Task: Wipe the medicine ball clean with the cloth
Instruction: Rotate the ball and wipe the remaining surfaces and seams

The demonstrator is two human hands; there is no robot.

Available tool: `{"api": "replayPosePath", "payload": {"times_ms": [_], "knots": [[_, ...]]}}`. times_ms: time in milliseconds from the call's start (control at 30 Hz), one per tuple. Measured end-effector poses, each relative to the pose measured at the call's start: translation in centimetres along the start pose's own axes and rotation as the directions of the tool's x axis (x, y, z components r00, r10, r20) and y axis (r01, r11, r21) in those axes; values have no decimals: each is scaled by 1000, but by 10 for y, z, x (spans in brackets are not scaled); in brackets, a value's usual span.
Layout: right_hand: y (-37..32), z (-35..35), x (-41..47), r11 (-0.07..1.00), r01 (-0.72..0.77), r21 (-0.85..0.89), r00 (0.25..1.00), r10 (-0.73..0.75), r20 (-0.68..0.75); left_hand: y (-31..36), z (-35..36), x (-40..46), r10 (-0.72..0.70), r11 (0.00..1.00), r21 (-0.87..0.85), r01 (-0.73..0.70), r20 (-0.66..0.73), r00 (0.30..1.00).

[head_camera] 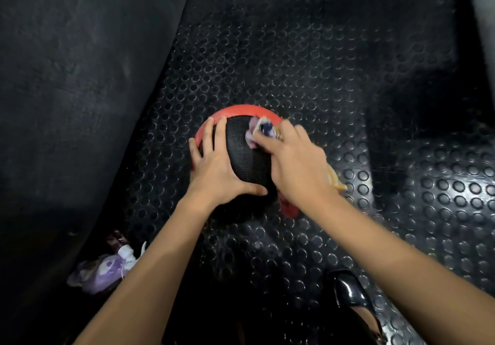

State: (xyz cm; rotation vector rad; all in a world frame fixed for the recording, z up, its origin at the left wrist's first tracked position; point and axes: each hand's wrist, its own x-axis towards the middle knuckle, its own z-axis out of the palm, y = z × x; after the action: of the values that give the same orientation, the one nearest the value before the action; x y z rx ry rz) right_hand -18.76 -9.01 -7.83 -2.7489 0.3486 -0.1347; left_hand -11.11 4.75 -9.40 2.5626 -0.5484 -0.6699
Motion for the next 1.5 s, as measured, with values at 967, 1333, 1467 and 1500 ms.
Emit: {"api": "replayPosePath", "payload": {"times_ms": [967, 1333, 1467, 1500], "knots": [[3, 1, 20, 991, 61, -119, 998, -59, 20, 6, 5, -8, -32, 999, 24, 32, -28, 999], [15, 12, -7, 992, 63, -112, 995, -71, -74, 9, -1, -5, -57, 997, -50, 56, -20, 998], [17, 10, 29, 988, -151, -26, 989, 151, -1, 10, 2, -7, -35, 999, -31, 34, -47, 998], [15, 10, 25, 988, -151, -22, 989, 151, -5, 10, 2, -7, -43, 998, -43, 41, -46, 998]]}}
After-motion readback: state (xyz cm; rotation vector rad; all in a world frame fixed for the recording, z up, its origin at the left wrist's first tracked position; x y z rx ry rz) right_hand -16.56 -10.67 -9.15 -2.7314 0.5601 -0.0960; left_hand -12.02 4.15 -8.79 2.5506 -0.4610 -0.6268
